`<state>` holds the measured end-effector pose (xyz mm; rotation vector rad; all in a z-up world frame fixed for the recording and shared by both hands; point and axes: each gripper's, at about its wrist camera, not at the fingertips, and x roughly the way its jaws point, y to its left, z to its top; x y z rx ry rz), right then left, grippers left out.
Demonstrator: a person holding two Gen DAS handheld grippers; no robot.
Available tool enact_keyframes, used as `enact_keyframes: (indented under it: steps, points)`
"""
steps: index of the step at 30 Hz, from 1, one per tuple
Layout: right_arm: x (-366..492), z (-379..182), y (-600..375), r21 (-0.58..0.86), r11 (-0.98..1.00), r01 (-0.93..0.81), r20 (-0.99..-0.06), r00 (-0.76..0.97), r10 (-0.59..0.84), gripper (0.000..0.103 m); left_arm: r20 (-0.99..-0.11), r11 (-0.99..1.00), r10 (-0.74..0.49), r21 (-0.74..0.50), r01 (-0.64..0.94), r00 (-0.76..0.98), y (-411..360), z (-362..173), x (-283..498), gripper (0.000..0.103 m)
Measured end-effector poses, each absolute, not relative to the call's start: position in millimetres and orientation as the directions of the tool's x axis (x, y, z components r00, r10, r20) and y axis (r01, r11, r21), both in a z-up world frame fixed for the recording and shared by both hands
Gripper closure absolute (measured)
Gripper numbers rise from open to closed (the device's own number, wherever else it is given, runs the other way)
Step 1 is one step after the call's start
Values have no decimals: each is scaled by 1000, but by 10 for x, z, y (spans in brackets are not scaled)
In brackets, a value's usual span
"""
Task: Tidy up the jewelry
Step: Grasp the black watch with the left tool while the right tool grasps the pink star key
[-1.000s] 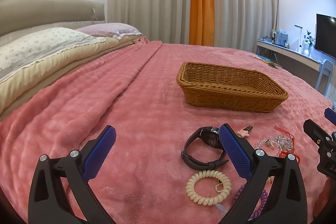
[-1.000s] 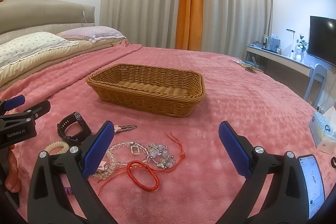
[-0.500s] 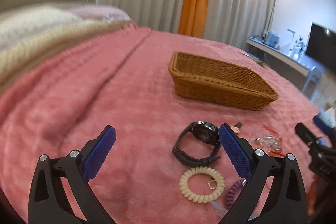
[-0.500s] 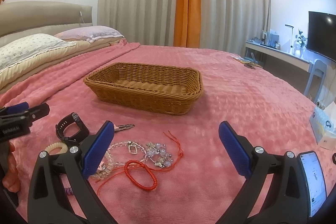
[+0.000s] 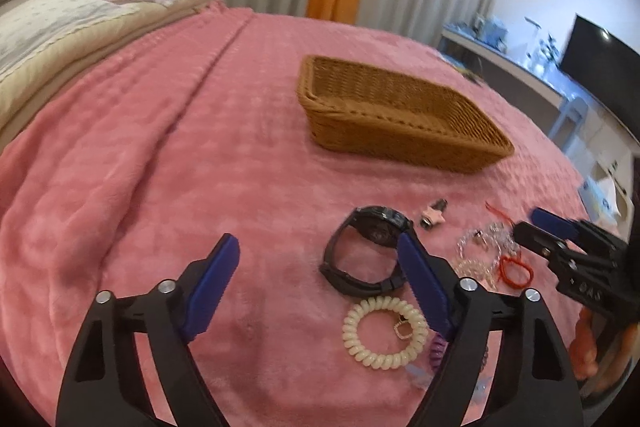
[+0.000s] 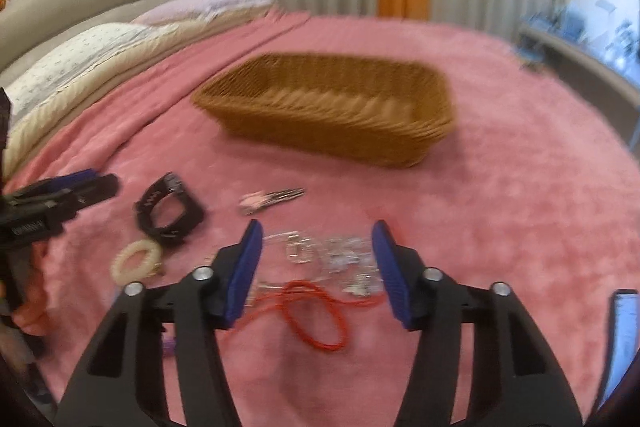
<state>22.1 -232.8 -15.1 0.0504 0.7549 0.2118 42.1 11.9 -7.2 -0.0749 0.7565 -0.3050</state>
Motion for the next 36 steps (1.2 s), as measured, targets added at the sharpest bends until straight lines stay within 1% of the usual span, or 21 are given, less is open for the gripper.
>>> enact_keyframes:
  steps: [3,5,7,9,11,12,15,17,18,19,22,24,27,29,32,36]
  points:
    - [410,-174,-2198,165,967,-192,-717,650,251,61,-698,942,-322,-171,288,640,57,-92,509,32]
    - [509,-219,-2137,210,958,-194,-735,615,286,64,-716,935,-332,-164,315,614,16,-126,580,46]
    - [614,-271,-2114,260,949,-177,-753,578,314,66,-736,924,-350,-169,343,579,-17,-201,683,49]
    - [701,-323,-2134,306,940,-149,-765,549,336,66,-744,914,-372,-190,358,555,-20,-270,761,49]
    - [790,-375,-2162,368,922,-116,-766,524,372,66,-742,903,-401,-221,369,538,-25,-311,798,60]
    - [813,-388,-2166,384,917,-104,-767,517,380,66,-743,897,-416,-238,373,525,-33,-337,825,61]
    - [910,-422,-2149,429,901,-60,-770,497,399,66,-755,897,-412,-236,374,511,-93,-387,887,64]
    - [953,-430,-2128,421,907,-33,-777,502,379,66,-760,896,-415,-248,367,499,-115,-423,935,73]
    - [965,-431,-2111,414,910,-23,-779,508,367,66,-761,898,-413,-249,363,500,-124,-436,940,74]
    - [987,-434,-2080,402,916,-13,-784,513,351,66,-762,901,-407,-244,359,503,-135,-449,946,78]
    - [1032,-455,-1979,351,936,7,-799,524,296,66,-762,910,-396,-250,331,512,-85,-454,964,92]
    - [1043,-463,-1915,315,949,6,-802,536,263,66,-754,904,-417,-284,320,507,-32,-455,965,92]
    - [1037,-463,-1846,244,970,-19,-811,545,215,67,-748,915,-398,-280,292,531,10,-430,935,93]
    - [1019,-463,-1821,185,981,-52,-819,544,183,77,-743,918,-392,-284,276,543,47,-416,915,93]
    - [960,-450,-1832,125,981,-148,-830,527,185,78,-742,923,-385,-296,247,549,94,-418,903,93]
    - [895,-421,-1939,60,973,-223,-837,520,170,78,-742,925,-380,-292,243,552,86,-426,890,93]
